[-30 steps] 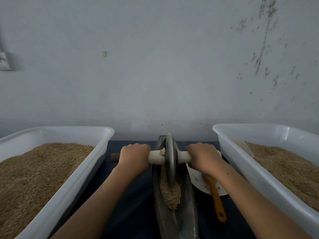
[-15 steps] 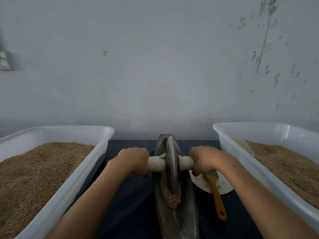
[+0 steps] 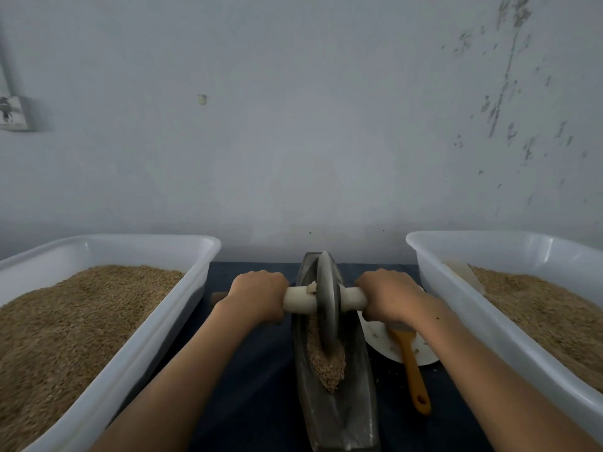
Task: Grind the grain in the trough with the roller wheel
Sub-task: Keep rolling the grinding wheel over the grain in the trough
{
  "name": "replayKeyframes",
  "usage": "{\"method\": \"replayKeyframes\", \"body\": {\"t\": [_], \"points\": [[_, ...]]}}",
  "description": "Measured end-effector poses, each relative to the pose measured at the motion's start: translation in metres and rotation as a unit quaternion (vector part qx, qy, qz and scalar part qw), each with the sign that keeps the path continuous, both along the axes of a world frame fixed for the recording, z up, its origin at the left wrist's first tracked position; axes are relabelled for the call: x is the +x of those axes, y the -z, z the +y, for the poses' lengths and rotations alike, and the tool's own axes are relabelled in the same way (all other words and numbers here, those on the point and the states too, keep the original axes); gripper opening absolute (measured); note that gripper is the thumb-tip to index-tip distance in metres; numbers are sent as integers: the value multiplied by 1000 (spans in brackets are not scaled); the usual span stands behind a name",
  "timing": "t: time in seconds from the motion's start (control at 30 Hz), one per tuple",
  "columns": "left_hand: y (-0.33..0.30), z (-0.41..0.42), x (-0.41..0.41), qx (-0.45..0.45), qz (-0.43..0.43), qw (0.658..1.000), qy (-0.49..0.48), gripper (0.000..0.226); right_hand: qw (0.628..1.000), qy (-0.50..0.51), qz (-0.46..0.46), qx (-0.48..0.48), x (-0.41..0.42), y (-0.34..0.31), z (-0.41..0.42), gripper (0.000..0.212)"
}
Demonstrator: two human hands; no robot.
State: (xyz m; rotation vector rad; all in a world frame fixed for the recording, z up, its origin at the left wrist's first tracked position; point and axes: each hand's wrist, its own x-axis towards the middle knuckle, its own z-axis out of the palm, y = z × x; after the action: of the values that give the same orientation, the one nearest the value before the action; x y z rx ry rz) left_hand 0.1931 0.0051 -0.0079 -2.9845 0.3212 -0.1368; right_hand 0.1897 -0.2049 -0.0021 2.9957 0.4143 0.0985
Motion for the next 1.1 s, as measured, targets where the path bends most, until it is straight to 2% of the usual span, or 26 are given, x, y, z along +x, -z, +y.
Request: {"method": "replayKeyframes", "body": {"t": [0.1,0.2,0.33,0.47,0.57,0.63,0.77,0.9,1.0,1.1], "points": [[-3,2,-1,-4,74,997,-3,45,996,7,85,0,-2,-6,-1,34],[-4,2,-1,-12,90,996,-5,44,995,12,103,1,-2,-6,0,34],[-1,-1,-1,-2,27,999,-20,41,998,11,66,7,1,-4,1,24],[5,-5,1,-4,-71,997,-20,30,999,8,-33,18,3,3,3,10],[8,-6,0,-10,-116,993,-20,25,995,11,-87,42,2,8,4,10],[7,-5,0,-1,-99,995,-17,27,996,9,-75,38,1,7,4,9],[-1,-1,-1,7,-1,1000,-10,40,1000,7,25,7,-2,-3,1,28],[-5,2,-2,-10,72,997,8,47,994,19,106,12,-3,-6,0,38],[-4,2,-1,-9,46,999,7,43,996,18,90,12,-1,-5,0,36],[1,1,1,-2,-22,1000,10,35,1000,10,27,6,1,-1,0,26]]}}
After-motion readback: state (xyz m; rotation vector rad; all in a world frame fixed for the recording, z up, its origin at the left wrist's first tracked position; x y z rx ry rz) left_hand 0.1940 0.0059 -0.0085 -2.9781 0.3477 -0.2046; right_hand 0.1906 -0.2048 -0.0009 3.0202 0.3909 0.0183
